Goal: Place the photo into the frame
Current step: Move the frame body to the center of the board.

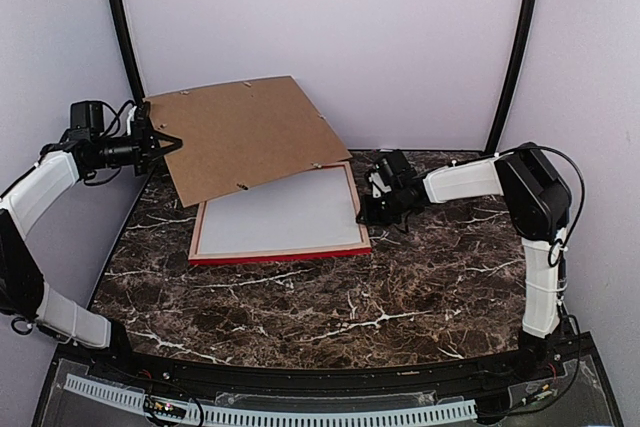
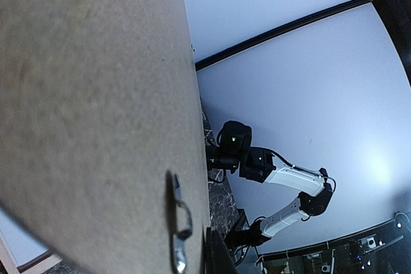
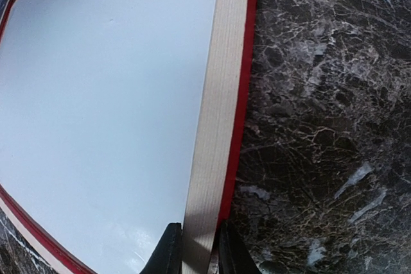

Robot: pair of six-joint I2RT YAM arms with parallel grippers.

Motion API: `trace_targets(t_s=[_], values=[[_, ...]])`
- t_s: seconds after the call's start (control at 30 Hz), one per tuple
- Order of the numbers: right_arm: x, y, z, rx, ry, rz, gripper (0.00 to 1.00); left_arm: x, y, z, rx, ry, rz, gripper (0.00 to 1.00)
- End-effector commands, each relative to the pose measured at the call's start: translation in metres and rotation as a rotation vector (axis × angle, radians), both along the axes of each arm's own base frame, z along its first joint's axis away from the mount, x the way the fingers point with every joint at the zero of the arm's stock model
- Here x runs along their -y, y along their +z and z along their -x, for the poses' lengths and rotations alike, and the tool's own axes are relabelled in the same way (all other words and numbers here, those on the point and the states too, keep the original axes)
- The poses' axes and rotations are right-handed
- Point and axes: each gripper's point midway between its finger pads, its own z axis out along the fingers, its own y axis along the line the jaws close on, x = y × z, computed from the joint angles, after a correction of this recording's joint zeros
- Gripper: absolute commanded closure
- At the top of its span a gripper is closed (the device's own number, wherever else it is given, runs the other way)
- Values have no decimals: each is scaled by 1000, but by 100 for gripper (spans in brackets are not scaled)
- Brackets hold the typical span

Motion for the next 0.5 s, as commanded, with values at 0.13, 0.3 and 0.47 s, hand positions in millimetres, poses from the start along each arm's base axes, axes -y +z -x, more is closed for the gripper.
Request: trace_targets(t_s=[0.13,0.3,0.47], values=[[25,-18,18,-36,-60,86,89,4,12,7,111,-58,5,100],[45,-27,39,-67,-96,117,92,16,8,12,112,-101,4,100],[74,-32,65,-82,-144,159,93,35,-1,19,90,-175,8,100]])
